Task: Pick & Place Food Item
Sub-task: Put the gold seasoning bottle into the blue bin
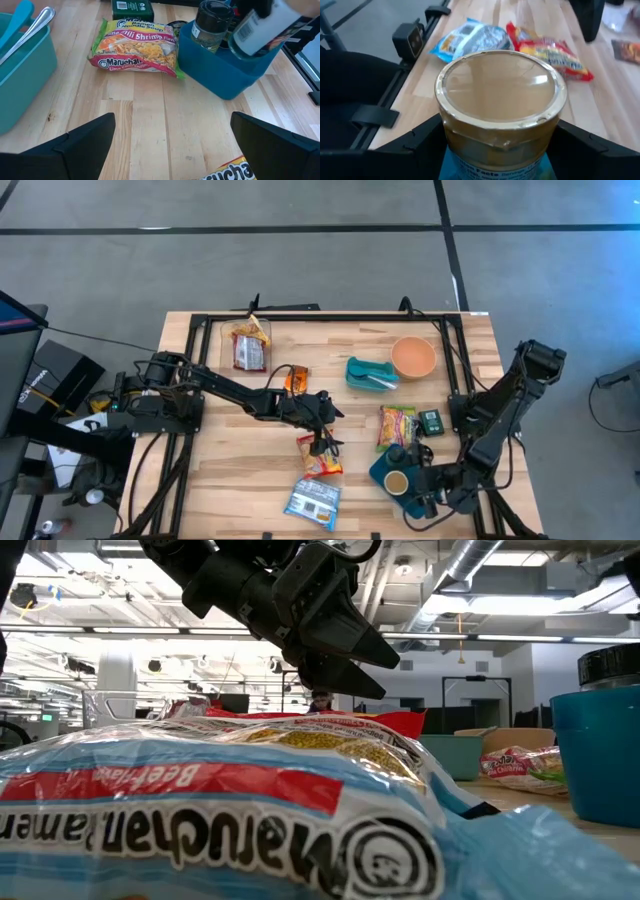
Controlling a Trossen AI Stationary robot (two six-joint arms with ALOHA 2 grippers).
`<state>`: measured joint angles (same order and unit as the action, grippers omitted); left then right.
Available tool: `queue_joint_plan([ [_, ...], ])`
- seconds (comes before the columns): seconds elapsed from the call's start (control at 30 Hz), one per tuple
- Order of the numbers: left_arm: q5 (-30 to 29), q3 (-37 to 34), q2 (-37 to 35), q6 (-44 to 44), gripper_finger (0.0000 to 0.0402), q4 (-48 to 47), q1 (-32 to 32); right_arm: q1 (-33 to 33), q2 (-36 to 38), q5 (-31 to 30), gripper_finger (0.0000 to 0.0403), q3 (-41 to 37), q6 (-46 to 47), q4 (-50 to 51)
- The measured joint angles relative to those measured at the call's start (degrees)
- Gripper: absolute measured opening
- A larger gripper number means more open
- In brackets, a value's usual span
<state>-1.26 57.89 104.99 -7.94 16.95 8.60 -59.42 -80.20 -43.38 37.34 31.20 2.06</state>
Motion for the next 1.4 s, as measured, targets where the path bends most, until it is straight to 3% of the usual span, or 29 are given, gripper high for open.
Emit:
queue_joint_plan([
  [0.83, -0.02, 0.0, 0.0, 0.02, 0.039, 0.0, 0.02, -2.13, 0.02, 0.25, 0.0276, 0.07, 13.77, 8.15],
  [1.4, -0.02, 0.0, 0.0, 0.0, 0.039, 0.01, 0.01, -2.11, -1.78, 0.24, 0.0276, 0.21, 16.18, 6.99],
])
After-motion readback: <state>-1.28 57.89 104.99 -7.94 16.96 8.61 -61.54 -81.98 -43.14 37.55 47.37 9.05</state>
